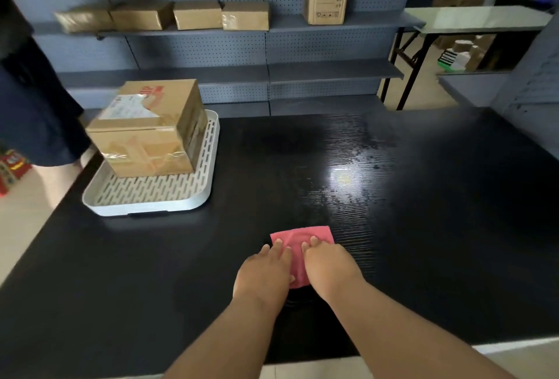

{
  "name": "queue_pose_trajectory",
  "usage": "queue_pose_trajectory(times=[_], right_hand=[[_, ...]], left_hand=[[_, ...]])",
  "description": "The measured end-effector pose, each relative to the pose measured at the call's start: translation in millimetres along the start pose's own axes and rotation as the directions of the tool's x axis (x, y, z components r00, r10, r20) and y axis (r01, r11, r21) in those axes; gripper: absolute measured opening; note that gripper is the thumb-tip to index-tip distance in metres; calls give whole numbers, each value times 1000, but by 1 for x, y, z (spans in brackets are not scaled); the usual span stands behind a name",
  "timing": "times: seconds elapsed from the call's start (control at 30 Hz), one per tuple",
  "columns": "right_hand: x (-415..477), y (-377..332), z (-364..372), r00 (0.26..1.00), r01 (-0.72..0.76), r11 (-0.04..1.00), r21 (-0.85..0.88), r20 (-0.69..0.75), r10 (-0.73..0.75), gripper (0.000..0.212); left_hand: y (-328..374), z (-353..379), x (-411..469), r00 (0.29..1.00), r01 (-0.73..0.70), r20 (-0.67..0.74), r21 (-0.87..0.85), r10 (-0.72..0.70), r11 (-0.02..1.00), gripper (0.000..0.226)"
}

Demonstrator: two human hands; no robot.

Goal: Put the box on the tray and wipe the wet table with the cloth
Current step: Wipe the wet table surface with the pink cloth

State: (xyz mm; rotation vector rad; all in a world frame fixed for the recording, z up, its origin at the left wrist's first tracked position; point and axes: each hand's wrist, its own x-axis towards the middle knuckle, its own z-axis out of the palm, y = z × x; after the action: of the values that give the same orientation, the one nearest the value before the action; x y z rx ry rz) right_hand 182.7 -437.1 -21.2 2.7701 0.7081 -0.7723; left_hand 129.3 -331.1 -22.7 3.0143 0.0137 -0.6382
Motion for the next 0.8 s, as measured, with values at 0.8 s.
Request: queue_pose_trajectory(times=[0.8], right_hand=[[83, 105, -33, 990, -125, 985, 120, -55, 132, 55]], left_hand=[[36, -52, 134, 987, -164, 3, 38, 164, 986, 59]])
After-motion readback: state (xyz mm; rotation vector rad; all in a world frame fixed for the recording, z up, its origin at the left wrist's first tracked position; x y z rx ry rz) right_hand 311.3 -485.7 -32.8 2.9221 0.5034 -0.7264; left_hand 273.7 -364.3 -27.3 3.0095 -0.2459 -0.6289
